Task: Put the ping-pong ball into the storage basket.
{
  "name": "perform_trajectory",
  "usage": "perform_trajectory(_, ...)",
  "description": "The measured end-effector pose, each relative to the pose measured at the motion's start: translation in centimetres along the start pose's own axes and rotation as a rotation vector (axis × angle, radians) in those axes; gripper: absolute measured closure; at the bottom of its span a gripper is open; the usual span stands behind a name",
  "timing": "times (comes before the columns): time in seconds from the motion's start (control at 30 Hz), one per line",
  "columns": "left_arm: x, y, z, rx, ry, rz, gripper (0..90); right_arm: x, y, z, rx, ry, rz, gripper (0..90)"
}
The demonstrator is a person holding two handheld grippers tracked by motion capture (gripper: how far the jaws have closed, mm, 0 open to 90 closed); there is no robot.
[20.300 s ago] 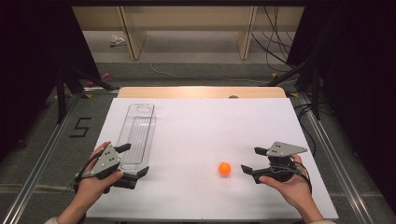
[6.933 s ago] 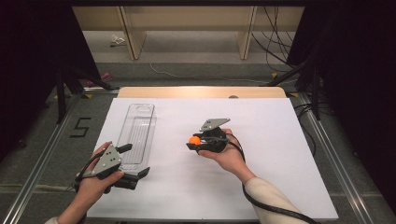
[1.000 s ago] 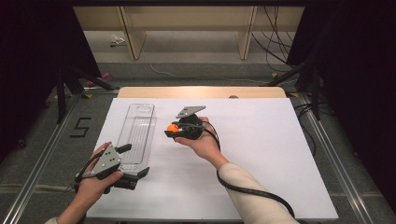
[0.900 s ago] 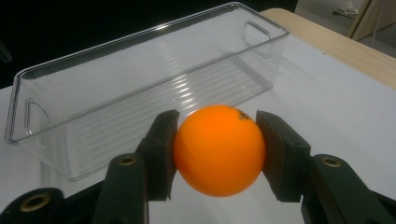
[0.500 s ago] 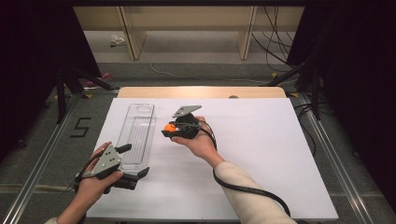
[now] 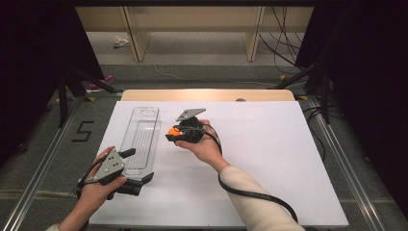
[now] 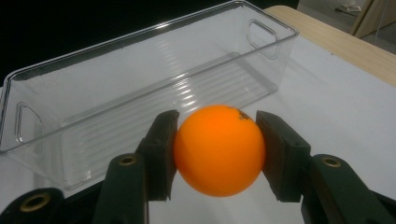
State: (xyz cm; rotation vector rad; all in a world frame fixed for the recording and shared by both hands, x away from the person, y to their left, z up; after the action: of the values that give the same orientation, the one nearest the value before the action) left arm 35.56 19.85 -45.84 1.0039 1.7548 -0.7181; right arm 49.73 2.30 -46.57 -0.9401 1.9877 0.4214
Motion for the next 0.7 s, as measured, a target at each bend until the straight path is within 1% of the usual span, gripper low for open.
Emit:
perform_trajectory(0.37,-0.01,0.04,-0.02,-0.003,-0.002,0.001,0.0,-0.33,-0.06,0.45,0.006,0.004,-0.004,51.6)
perform_trajectory(0.7,-0.01,0.03,-0.02,-0.002,-0.001,0.001,0.0,-0.98,0.34,0.82,0.001,0.003,-0.013,51.6)
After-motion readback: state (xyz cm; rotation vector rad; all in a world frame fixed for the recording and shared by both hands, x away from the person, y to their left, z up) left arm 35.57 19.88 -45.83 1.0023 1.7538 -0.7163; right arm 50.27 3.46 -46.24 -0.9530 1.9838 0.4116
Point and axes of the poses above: each handheld gripper's, and its own axes: z roughly forward along the jaws, x roughly out of its underside, y roughly to its left, the point moved 5 cm from there along z, roughly forward along the jaws, and after that the axes turned 14 degrees about x, right-handed, at the moved point
